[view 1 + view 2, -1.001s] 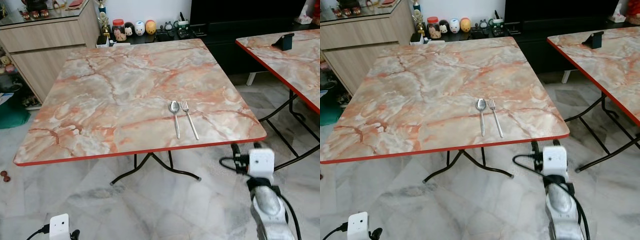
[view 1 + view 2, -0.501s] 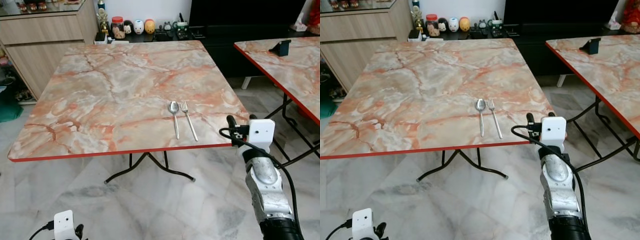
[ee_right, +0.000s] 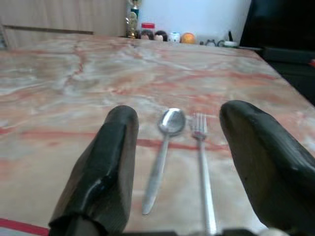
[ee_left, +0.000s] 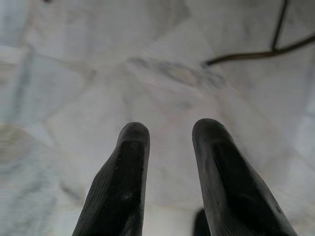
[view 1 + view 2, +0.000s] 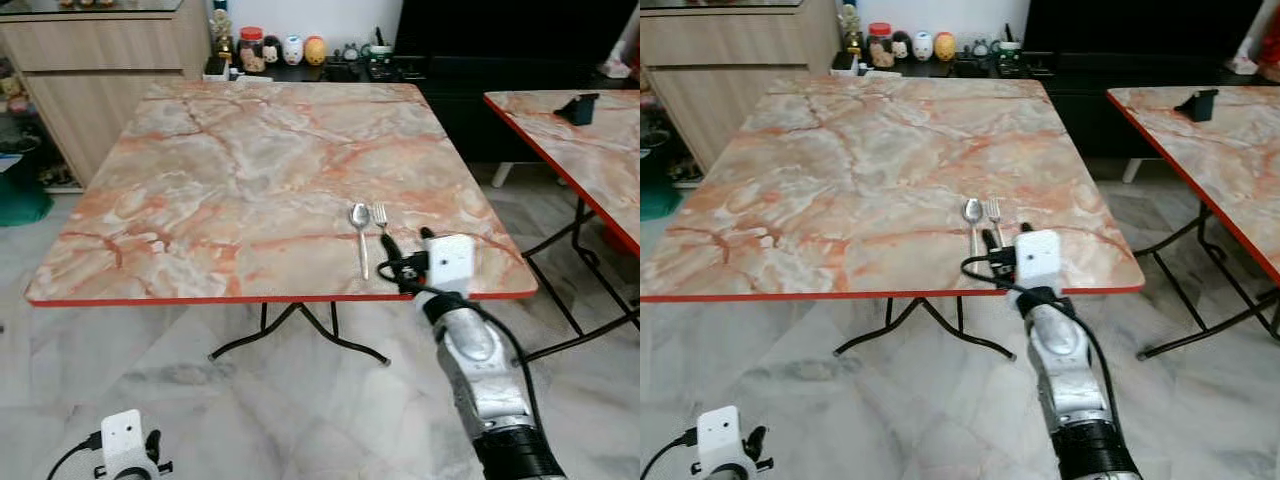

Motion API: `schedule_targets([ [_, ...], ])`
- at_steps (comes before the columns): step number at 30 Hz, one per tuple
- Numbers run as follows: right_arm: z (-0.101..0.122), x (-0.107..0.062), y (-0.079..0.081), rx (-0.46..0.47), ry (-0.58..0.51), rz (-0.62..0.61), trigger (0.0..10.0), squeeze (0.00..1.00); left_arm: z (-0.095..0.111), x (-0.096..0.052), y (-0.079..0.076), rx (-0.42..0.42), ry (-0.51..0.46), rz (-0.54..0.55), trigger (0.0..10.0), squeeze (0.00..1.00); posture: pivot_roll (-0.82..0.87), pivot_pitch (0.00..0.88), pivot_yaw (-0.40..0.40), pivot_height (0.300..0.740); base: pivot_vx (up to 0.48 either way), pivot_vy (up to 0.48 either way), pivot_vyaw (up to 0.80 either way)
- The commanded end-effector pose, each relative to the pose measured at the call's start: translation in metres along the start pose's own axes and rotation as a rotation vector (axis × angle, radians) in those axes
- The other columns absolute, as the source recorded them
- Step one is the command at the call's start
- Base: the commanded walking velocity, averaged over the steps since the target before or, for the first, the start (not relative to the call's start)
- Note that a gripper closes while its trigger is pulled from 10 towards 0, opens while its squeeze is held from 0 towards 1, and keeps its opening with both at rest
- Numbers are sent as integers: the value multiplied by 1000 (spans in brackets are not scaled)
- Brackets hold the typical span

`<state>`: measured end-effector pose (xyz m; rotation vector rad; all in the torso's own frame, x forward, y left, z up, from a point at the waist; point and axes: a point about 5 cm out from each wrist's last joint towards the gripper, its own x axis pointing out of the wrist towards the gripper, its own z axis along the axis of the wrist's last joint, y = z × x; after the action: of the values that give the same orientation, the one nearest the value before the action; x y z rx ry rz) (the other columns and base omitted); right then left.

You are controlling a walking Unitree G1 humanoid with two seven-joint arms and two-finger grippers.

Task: Setting the table

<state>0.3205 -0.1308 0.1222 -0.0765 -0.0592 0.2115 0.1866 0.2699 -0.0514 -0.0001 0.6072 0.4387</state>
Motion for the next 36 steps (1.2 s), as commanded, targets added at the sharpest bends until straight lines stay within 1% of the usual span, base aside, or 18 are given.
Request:
schedule_targets([
  [1,-6,-5,1,-9,18,4,10000,0,1,-1,5,-12,-17,18,10000,0,17,0,-15,740,0,0,0],
  [2,-6,-6,3,-18,15,15,10000,0,1,-1,7,-11,-21,18,10000,0,5,0,0,740,0,0,0],
  [3,-7,-12,1,-15,15,4,10000,0,4,0,10,-14,-34,21,10000,0,-15,0,21,740,0,0,0],
  [4,-7,-12,1,-15,15,4,10000,0,4,0,10,-14,-34,21,10000,0,-15,0,21,740,0,0,0],
  [5,-8,-17,-1,-10,16,-17,10000,0,5,0,14,-20,-40,25,10000,0,-23,0,33,740,0,0,0],
  [7,-10,-21,-4,-19,21,-38,10000,0,4,-1,15,-22,-36,18,10000,0,-25,0,36,740,0,0,0],
  [9,-14,-29,-12,-16,37,-93,10000,0,2,-1,11,-21,-24,-30,10000,0,-48,0,59,740,0,0,0],
  [11,-17,-34,-15,-21,41,-111,10000,0,1,-1,8,-13,-16,-55,10000,0,-52,0,61,740,0,0,0],
  [15,-17,-42,-16,-36,52,-117,10000,0,2,-1,1,-18,-11,-72,10000,0,-59,0,51,740,0,0,0],
  [22,-18,-45,-14,-54,64,-94,10000,0,-4,-4,-8,-43,4,-89,10000,0,-43,0,5,740,0,0,0],
  [28,-12,-38,-13,-55,62,-88,10000,0,-5,-2,-14,-57,32,-86,10000,0,-29,0,-17,740,0,0,0],
  [31,-11,-37,-12,-59,61,-81,10000,0,-4,-1,-14,-62,32,-86,10000,0,-28,0,-18,740,0,0,0],
  [36,-11,-37,-15,-47,57,-106,10000,0,-5,-1,-13,-65,41,-84,10000,0,-43,0,2,740,0,0,0],
])
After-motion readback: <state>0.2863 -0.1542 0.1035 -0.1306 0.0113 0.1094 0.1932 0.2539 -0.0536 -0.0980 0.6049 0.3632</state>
